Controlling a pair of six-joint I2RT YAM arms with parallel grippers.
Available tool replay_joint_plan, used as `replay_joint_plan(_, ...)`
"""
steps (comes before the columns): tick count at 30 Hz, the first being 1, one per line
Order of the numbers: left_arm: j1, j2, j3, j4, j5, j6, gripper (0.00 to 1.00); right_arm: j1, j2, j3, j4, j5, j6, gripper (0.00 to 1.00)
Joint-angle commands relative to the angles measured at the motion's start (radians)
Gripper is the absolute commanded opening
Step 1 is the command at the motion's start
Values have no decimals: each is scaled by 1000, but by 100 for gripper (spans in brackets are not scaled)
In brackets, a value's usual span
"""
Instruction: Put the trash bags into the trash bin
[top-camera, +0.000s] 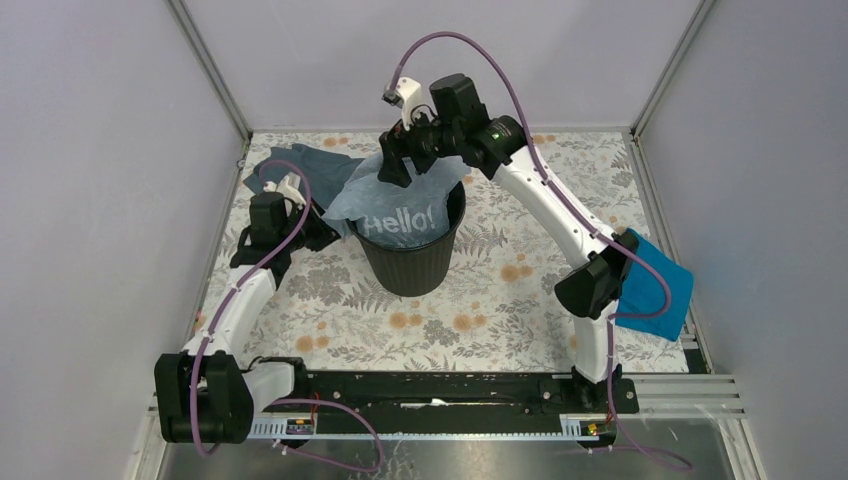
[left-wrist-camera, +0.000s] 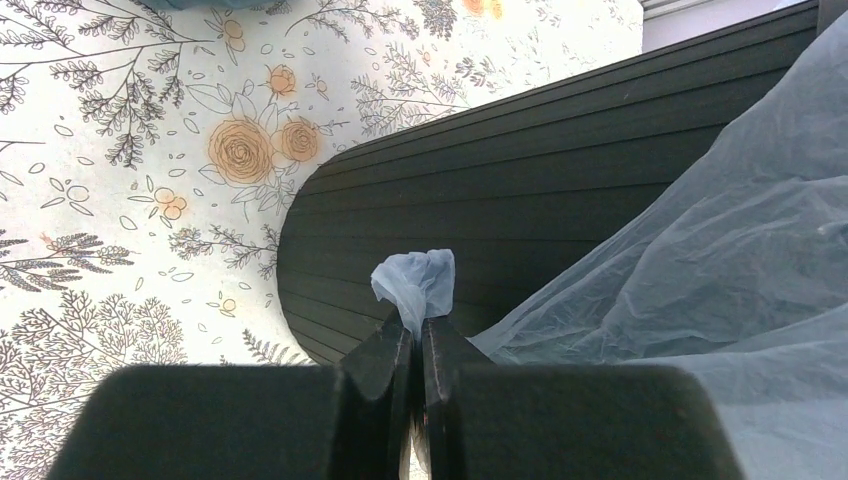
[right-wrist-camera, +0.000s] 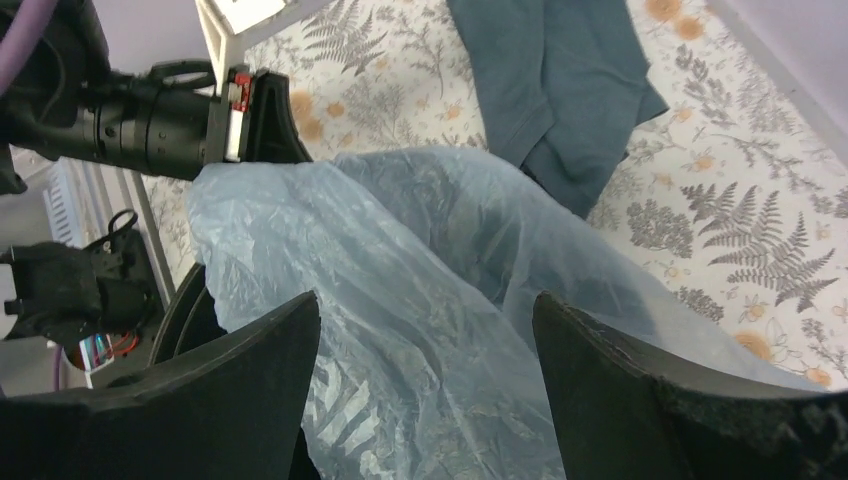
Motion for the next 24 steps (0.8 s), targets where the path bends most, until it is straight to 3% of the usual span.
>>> replay_joint_plan(1, 5, -22, 17, 47, 35, 20, 7, -3, -5, -23, -24, -102, -65, 84)
replay_joint_plan(10, 5, -25, 22, 47, 52, 25, 7, -3, 74, 29, -38, -28, -117, 83)
replay_joint_plan(12, 5, -26, 22, 47, 53, 27, 7, 0, 83, 38, -27, 3, -114, 78)
replay_joint_plan(16, 5, -24, 22, 47, 57, 27, 7, 34, 61, -20, 41, 150, -128, 58)
replay_joint_plan(19, 5, -18, 27, 45, 57, 32, 8, 60, 26, -74, 94, 238, -137, 25)
replay_joint_plan(20, 5, -17, 29, 40, 56, 35, 8, 62, 10, -90, 102, 243, -129, 18)
replay_joint_plan(24, 5, -22, 30, 27, 47, 48, 9, 62, -91, -159, 104, 220, -80, 6)
